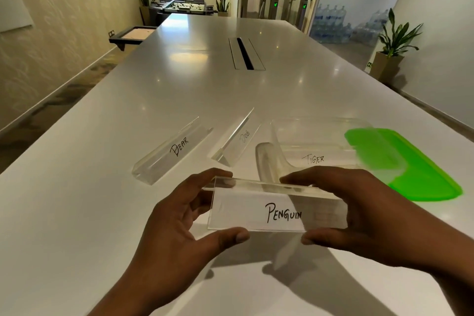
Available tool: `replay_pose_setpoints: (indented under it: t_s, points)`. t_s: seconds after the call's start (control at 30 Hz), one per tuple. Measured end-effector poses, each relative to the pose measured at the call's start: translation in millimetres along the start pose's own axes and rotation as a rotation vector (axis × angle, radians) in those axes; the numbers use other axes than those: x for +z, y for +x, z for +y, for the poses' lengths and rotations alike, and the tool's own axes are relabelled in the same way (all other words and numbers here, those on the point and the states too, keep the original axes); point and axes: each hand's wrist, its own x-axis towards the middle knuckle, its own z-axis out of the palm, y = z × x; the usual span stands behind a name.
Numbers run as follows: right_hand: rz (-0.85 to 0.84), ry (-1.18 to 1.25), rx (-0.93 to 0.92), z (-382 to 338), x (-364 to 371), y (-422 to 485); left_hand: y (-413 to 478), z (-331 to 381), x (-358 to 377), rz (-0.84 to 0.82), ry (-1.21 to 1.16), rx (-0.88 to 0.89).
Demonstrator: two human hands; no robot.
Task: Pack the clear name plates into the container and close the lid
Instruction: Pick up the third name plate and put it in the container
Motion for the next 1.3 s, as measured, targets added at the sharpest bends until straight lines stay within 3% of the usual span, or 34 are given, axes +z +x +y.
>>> replay_pose_setpoints:
  t_s: [0.37, 0.6, 0.73, 0.97, 1.3]
  points:
    - [0.073, -0.101, -0.005, 7.9, -14.0, 9.6, 10.8, -13.5, -0.2, 0.023, 0.161, 0.04]
    - [0.11, -0.097, 0.13, 50.0, -50.4, 33.7, 18.0, -71.9, -5.1, 0.049, 0.7, -0.057]
    - [0.098, -0.151, 0.211, 83.9, -57.2, 48.6, 21.1, -97.3, -6.8, 0.026, 0.867, -0.103]
    - [-0.029, -0.277, 0.339, 129.6, -52.6, 67.5, 21.2, -110.6, -6.1, 0.014, 0.935, -0.098]
    - [-0.177, -0.376, 0.376, 154.5, -30.2, 88.1, 21.4, -109.0, -4.2, 0.016, 0.953, -0.115]
